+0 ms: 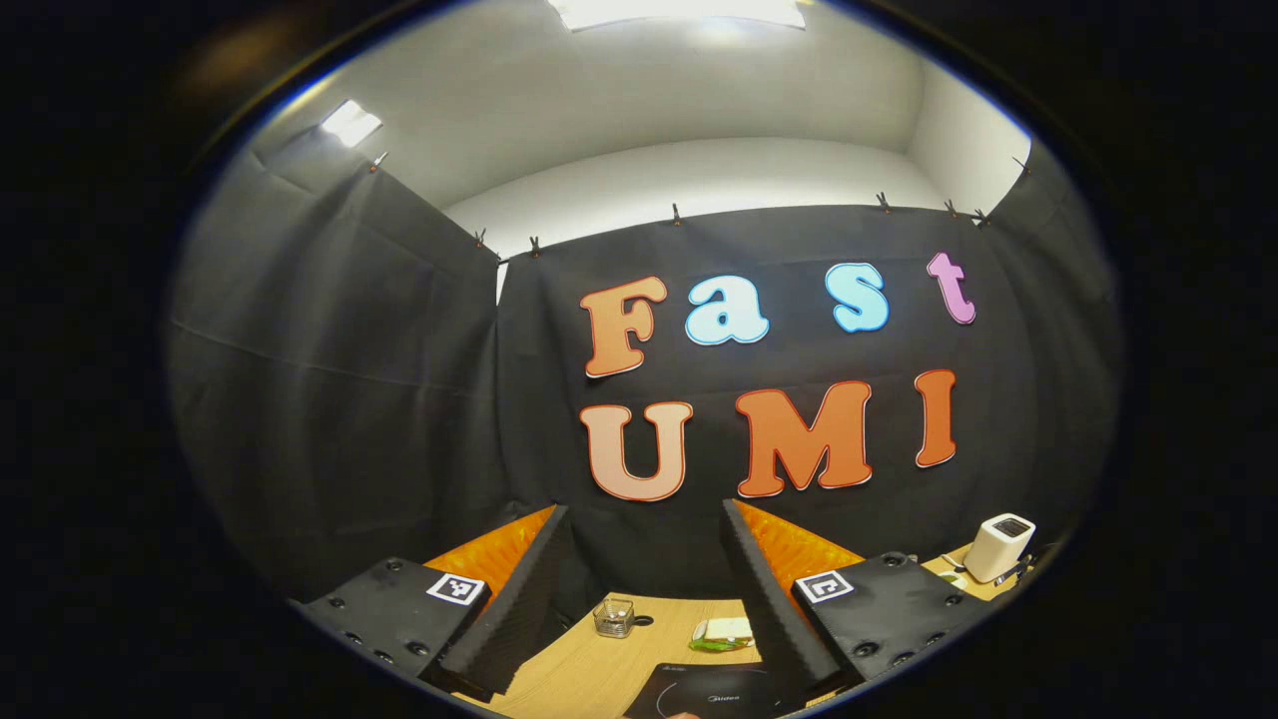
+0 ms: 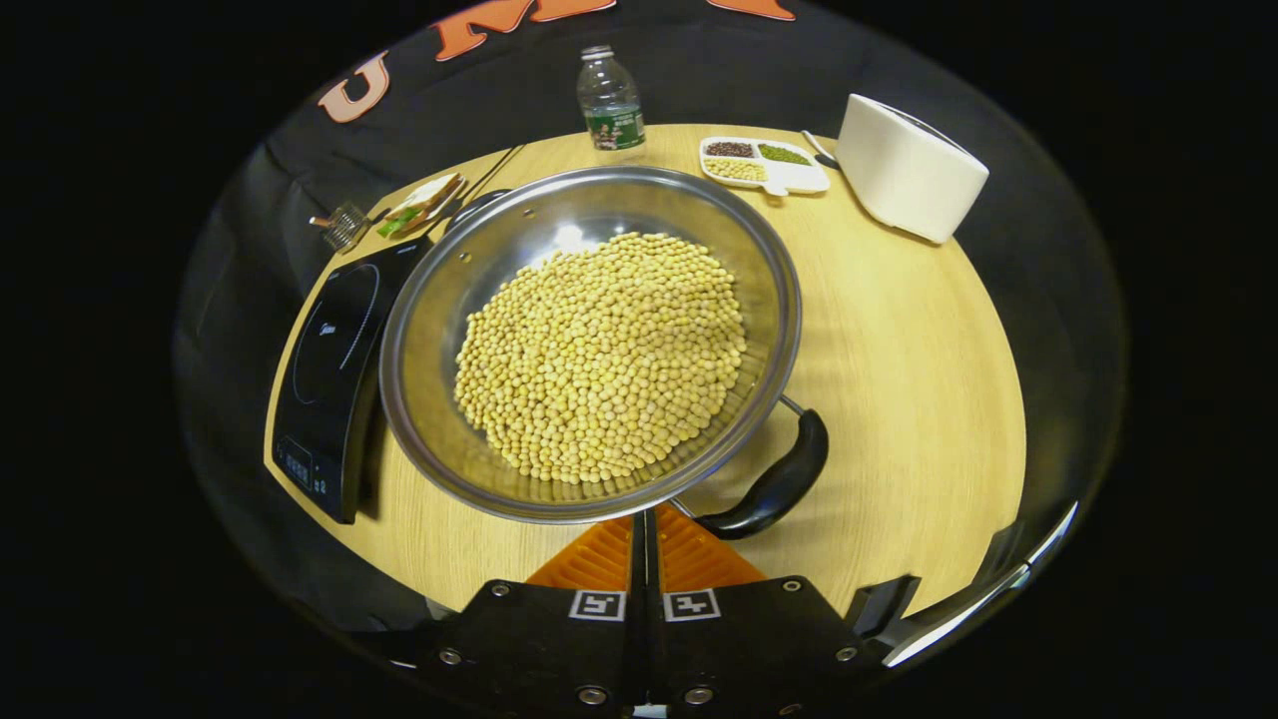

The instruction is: First push the handle of the pot to place it horizontally, then grasp the pot with both hands and set it on the induction cooktop.

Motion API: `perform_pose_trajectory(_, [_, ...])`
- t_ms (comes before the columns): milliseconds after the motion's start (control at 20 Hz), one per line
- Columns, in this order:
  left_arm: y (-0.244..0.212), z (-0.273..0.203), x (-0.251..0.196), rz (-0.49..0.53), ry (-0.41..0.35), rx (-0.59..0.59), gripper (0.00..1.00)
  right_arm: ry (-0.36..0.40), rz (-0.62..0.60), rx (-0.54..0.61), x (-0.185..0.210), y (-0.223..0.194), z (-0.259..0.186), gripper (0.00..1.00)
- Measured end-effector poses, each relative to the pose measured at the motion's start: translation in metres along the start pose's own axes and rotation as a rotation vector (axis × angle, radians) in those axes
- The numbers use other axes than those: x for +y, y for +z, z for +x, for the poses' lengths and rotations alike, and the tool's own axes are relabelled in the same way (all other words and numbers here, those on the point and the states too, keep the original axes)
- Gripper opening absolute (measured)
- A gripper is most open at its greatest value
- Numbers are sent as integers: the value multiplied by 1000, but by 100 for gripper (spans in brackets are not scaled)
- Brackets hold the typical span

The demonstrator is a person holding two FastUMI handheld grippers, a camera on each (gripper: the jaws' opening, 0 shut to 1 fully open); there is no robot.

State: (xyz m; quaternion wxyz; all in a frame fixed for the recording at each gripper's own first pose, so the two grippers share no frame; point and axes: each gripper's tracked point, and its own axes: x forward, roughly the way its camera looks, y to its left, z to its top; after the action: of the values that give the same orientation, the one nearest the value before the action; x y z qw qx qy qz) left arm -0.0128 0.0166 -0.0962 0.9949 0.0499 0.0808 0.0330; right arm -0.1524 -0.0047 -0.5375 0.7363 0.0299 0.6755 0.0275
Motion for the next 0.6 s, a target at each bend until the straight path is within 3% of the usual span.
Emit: perform_pose_trajectory(600, [-4,-1,3,-1,26,8,97,-114,78,-32,-52,38,20,0])
